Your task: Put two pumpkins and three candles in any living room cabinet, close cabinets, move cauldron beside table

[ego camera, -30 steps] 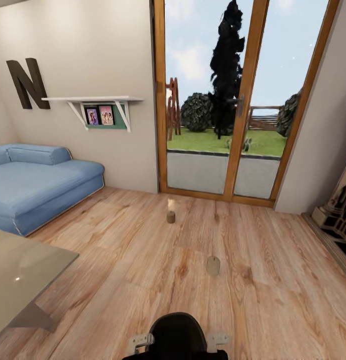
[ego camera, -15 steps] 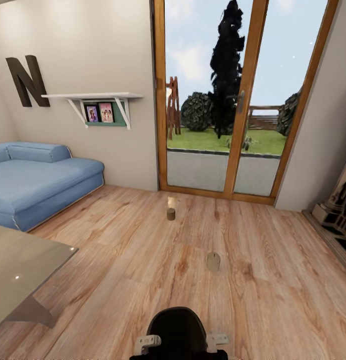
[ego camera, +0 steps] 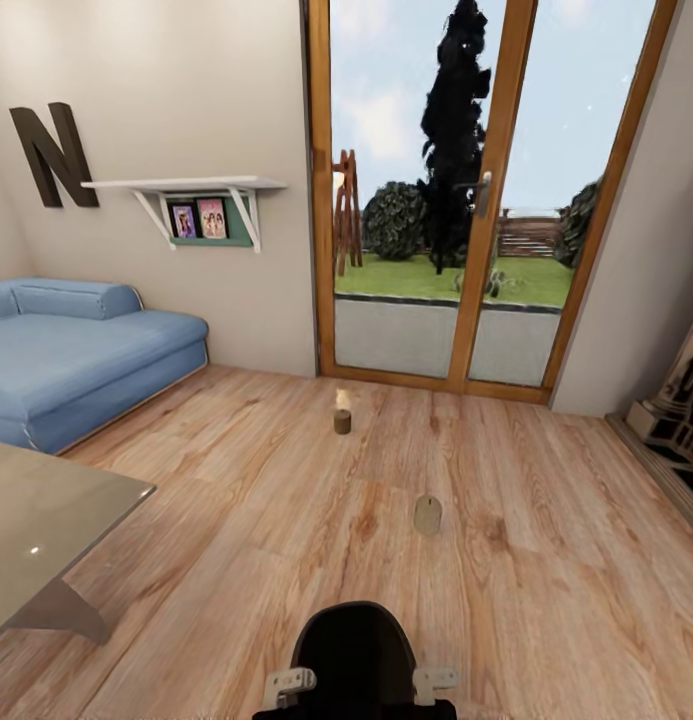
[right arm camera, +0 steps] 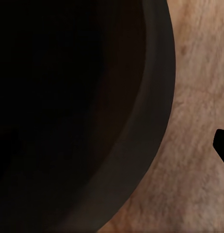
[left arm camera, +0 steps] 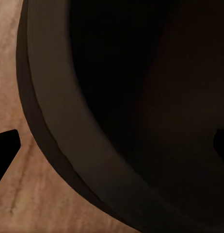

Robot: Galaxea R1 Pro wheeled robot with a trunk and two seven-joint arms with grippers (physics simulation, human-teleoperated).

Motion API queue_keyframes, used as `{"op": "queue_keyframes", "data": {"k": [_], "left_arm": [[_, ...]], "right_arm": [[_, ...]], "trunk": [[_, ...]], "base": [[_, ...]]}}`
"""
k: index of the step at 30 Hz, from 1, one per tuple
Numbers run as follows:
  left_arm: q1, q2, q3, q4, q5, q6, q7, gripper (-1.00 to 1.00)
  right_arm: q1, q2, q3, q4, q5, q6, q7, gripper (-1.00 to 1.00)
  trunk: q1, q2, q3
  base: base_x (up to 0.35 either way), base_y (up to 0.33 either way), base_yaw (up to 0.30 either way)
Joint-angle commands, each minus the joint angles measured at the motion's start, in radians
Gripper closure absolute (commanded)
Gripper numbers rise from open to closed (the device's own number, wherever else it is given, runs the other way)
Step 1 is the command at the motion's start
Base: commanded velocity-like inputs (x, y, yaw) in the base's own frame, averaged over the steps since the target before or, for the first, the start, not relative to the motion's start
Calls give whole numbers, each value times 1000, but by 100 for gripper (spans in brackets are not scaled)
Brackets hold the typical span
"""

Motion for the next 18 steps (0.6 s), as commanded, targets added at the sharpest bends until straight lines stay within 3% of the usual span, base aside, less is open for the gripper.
{"op": "queue_keyframes", "data": {"k": [1, 18], "left_arm": [[0, 0, -2, -2, 11, 7, -1, -100], [0, 3, 1, -1, 12, 6, 0, -100]], "right_arm": [[0, -1, 8, -2, -2, 7, -7, -100], [0, -1, 8, -2, -2, 7, -8, -100]], "trunk": [[0, -1, -5], [0, -1, -5]], "base": [[0, 0, 0], [0, 0, 0]]}}
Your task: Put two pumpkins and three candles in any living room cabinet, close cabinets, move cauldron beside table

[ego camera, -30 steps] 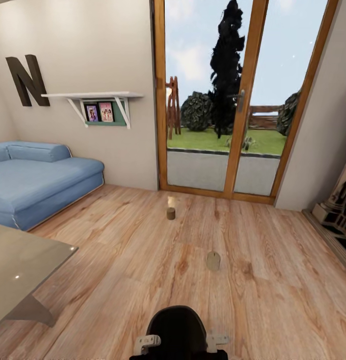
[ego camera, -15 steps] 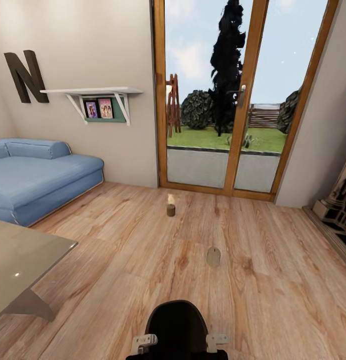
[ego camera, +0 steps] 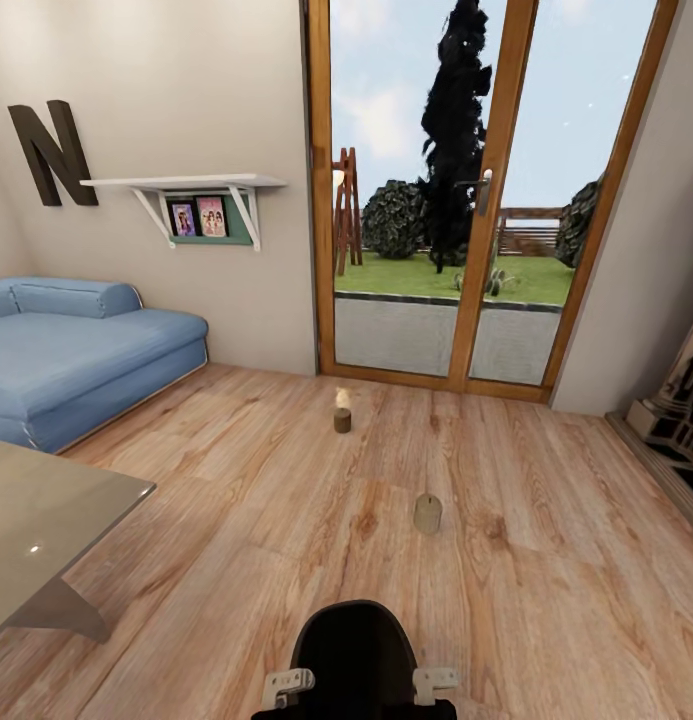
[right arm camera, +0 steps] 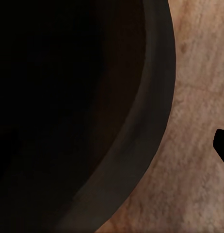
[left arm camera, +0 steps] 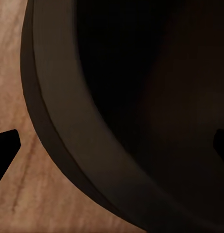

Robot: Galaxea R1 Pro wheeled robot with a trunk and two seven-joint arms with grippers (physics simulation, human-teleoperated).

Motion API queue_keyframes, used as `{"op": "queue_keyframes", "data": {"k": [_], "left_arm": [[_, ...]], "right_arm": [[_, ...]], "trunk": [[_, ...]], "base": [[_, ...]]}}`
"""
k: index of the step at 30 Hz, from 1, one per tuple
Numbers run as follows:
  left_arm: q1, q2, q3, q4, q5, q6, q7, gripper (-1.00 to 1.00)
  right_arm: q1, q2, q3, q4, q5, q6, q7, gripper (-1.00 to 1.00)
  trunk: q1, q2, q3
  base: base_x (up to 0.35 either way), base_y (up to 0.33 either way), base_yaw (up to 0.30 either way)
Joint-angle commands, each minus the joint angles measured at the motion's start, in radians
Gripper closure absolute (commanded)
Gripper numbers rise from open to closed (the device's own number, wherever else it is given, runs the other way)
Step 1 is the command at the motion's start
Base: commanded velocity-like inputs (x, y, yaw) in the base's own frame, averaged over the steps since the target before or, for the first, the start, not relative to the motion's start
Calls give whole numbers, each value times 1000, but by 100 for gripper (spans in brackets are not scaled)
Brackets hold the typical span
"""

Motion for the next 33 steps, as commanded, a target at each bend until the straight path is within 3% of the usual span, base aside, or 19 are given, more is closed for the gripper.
{"op": "queue_keyframes", "data": {"k": [1, 12, 17, 23, 33], "left_arm": [[0, 1, -2, -1, 11, 7, -1, -100], [0, 0, -1, 12, 14, 7, 0, -100], [0, 0, -1, 12, 15, 9, 0, -100], [0, 0, -4, 12, 57, 8, -1, -100], [0, 0, -5, 12, 63, 8, -1, -100]], "right_arm": [[0, -1, 8, -2, -2, 7, -7, -100], [0, -1, 8, -2, -2, 7, -7, -100], [0, -1, 8, -2, -2, 7, -7, -100], [0, -1, 8, -2, -2, 7, -7, -100], [0, -1, 8, -2, -2, 7, -7, -100]], "trunk": [[0, 0, -1], [0, 0, -1], [2, -2, -20], [2, -2, -20], [2, -2, -20]], "base": [[0, 0, 0], [0, 0, 0], [0, 0, 0], [0, 0, 0], [0, 0, 0]]}}
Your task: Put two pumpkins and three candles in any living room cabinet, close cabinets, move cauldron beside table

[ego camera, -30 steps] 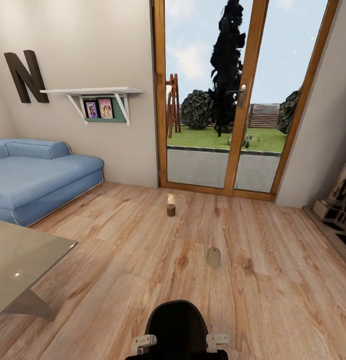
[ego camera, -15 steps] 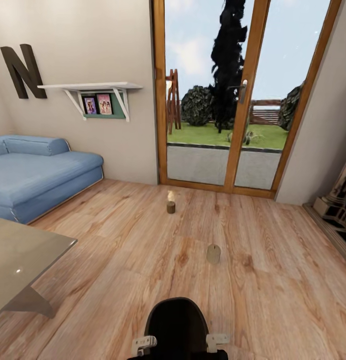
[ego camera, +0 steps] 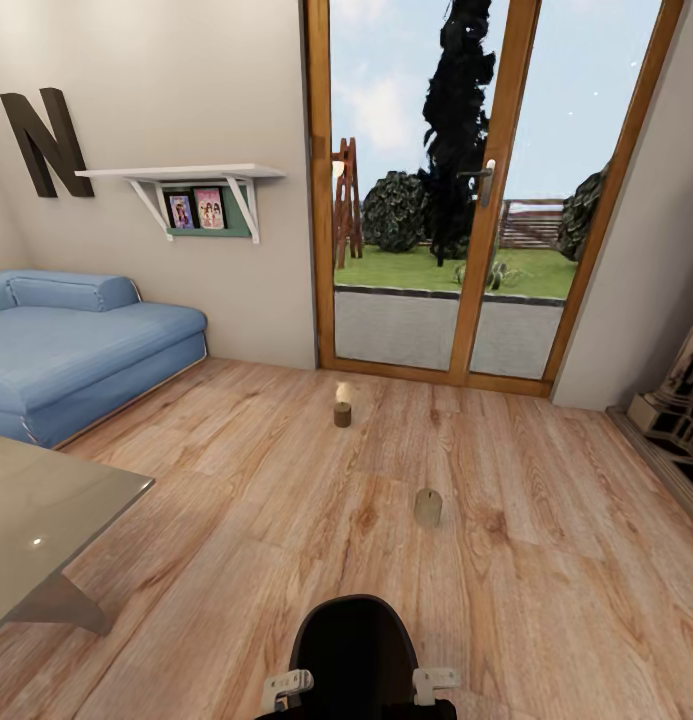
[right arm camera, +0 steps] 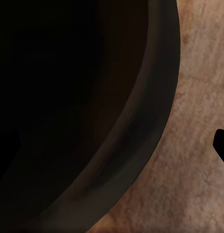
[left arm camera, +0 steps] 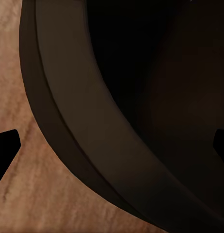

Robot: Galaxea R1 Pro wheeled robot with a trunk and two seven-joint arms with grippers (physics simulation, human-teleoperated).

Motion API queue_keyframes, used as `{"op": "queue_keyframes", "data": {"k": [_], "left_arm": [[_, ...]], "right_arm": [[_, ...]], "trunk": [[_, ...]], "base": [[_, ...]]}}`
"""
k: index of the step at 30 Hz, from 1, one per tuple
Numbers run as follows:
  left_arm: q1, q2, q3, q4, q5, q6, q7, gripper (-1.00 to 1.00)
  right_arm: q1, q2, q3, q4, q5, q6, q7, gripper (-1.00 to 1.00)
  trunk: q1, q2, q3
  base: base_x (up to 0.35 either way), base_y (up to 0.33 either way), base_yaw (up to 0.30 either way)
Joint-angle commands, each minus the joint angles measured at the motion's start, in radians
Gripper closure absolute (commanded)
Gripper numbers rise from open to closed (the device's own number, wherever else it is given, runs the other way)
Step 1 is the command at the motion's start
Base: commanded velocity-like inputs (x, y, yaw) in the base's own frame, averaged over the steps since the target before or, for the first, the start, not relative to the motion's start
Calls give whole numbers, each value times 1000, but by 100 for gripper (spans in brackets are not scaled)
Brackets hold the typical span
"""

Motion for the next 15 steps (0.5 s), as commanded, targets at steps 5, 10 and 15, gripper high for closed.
{"op": "queue_keyframes", "data": {"k": [5, 10, 15], "left_arm": [[0, 0, -2, -2, 10, 7, -1, -100], [0, 0, -2, -1, 10, 7, -1, -100], [0, 0, -2, -2, 10, 7, -1, -100]], "right_arm": [[0, -1, 8, -2, -2, 7, -7, -100], [0, -1, 8, -2, -2, 7, -7, 100], [0, -1, 8, -2, -2, 7, -7, 100]], "trunk": [[0, 0, -1], [0, 0, -1], [0, 0, -1]], "base": [[0, 0, 0], [0, 0, 0], [0, 0, 0]]}}
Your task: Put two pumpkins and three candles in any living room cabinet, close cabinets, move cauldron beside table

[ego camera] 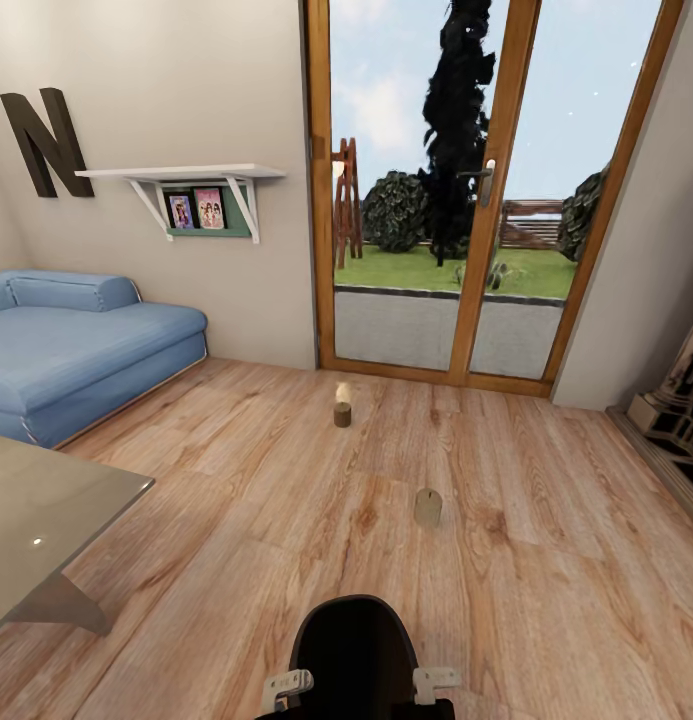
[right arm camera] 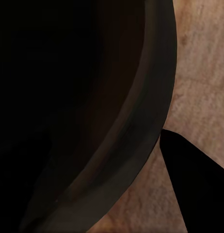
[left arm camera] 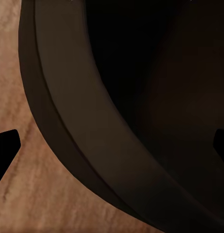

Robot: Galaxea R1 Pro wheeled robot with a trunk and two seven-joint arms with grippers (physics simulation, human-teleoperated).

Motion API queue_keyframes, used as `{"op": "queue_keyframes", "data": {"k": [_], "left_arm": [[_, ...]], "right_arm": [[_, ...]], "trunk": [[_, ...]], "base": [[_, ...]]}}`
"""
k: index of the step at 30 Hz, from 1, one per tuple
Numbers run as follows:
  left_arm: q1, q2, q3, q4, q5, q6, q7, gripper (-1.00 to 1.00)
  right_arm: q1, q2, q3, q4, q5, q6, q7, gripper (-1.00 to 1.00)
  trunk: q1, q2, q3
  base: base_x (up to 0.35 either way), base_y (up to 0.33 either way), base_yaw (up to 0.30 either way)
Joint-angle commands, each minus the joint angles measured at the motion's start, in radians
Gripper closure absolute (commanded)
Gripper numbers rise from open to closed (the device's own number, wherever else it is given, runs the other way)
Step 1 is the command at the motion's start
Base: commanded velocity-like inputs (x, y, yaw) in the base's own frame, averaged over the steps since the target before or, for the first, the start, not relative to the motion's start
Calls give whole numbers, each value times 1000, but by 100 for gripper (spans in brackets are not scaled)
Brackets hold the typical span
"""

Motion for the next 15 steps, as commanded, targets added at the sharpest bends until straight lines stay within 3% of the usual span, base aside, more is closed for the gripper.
{"op": "queue_keyframes", "data": {"k": [1, 15], "left_arm": [[0, 0, -2, -2, 10, 7, -1, -100], [0, -1, -2, -2, 12, 8, -1, -100]], "right_arm": [[0, 0, 11, -1, -8, 7, -5, 100], [0, 0, 11, -1, -8, 7, -5, 100]], "trunk": [[0, 0, -1], [0, 0, -1]], "base": [[0, 0, 0], [0, 0, 0]]}}
